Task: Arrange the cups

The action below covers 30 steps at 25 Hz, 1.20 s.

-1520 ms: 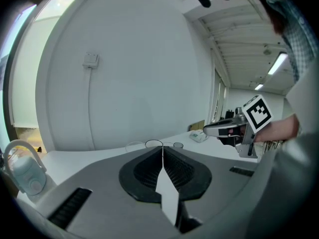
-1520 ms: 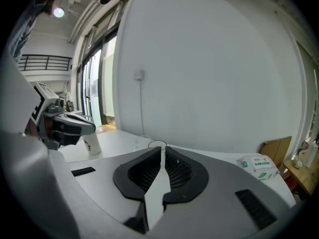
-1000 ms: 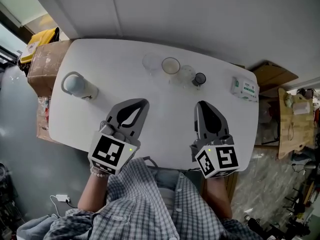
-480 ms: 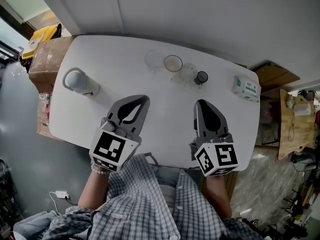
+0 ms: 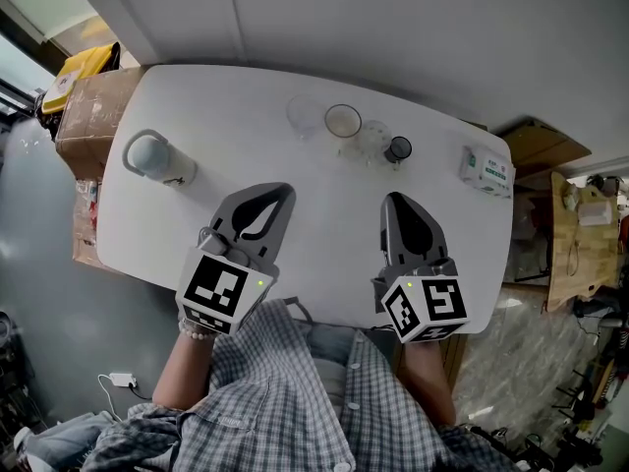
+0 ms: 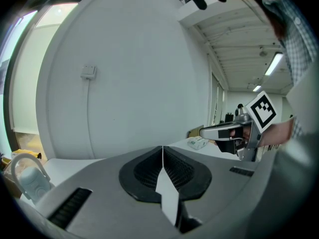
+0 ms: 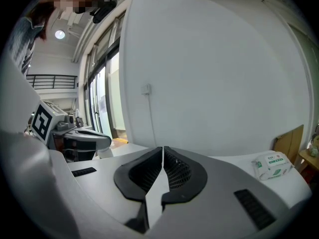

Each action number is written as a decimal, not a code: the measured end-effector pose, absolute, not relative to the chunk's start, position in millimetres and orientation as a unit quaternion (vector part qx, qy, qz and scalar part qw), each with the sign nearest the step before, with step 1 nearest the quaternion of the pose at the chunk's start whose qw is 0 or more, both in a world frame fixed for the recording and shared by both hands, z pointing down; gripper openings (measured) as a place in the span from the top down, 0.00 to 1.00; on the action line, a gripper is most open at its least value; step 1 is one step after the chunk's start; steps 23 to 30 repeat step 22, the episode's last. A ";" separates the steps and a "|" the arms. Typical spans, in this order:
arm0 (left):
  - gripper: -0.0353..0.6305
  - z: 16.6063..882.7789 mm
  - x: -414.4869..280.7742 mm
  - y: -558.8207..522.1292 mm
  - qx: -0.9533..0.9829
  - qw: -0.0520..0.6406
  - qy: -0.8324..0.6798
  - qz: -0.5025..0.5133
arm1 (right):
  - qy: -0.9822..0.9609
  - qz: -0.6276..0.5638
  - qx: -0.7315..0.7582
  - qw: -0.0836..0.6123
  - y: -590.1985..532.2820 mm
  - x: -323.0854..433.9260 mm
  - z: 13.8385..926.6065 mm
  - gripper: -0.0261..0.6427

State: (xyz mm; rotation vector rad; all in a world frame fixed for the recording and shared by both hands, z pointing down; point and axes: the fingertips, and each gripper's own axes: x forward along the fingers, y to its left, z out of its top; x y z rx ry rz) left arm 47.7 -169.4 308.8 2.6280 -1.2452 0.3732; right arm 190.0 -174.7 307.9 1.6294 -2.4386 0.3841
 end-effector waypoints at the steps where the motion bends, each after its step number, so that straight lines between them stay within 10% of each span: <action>1: 0.92 309.4 47.6 -169.6 0.892 0.105 -0.422 0.127 | -0.821 0.130 0.548 0.093 -174.8 189.4 308.7 0.92; 30: 0.92 318.7 45.4 -174.5 0.894 0.121 -0.409 0.136 | -0.817 0.160 0.545 0.095 -179.6 185.4 323.4 0.92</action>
